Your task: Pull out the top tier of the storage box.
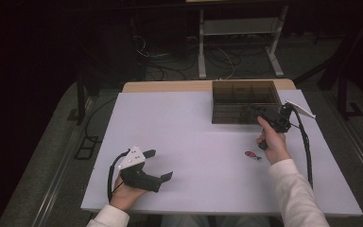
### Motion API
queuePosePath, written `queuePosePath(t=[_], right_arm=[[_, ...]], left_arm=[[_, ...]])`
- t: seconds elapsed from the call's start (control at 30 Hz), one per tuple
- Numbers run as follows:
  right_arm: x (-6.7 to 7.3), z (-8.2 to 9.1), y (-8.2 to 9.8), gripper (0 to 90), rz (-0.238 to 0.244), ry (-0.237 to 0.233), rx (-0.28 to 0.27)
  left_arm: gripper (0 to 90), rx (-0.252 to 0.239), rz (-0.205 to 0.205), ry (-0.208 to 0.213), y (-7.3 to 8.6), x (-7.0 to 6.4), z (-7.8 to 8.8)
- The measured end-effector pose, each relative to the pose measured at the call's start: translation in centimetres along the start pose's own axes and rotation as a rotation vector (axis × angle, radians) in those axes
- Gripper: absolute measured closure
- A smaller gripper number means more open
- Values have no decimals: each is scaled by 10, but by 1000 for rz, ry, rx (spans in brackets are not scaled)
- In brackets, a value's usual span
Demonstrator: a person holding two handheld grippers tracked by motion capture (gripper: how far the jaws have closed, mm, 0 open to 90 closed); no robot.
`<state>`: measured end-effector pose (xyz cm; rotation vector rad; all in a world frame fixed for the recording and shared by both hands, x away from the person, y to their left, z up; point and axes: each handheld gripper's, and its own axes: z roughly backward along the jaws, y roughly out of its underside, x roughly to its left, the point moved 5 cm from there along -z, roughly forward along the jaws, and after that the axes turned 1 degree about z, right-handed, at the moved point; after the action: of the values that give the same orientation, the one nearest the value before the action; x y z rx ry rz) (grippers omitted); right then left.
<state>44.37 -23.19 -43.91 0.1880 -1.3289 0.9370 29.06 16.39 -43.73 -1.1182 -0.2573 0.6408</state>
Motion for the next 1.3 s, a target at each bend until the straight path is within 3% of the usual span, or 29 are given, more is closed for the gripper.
queuePosePath(t=[0.43, 0.87, 1.07, 1.3], right_arm=[[-7, -4, 2, 451, -86, 34, 2], [-10, 0, -2, 585, -172, 39, -44], [-8, 0, -2, 648, -179, 28, -45], [-9, -2, 2, 694, -181, 50, -37]], left_arm=[[0, 2, -1, 4, 0, 0, -1], [0, 2, 3, 3, 0, 0, -1], [0, 3, 0, 4, 0, 0, -1], [0, 1, 1, 3, 0, 0, 0]])
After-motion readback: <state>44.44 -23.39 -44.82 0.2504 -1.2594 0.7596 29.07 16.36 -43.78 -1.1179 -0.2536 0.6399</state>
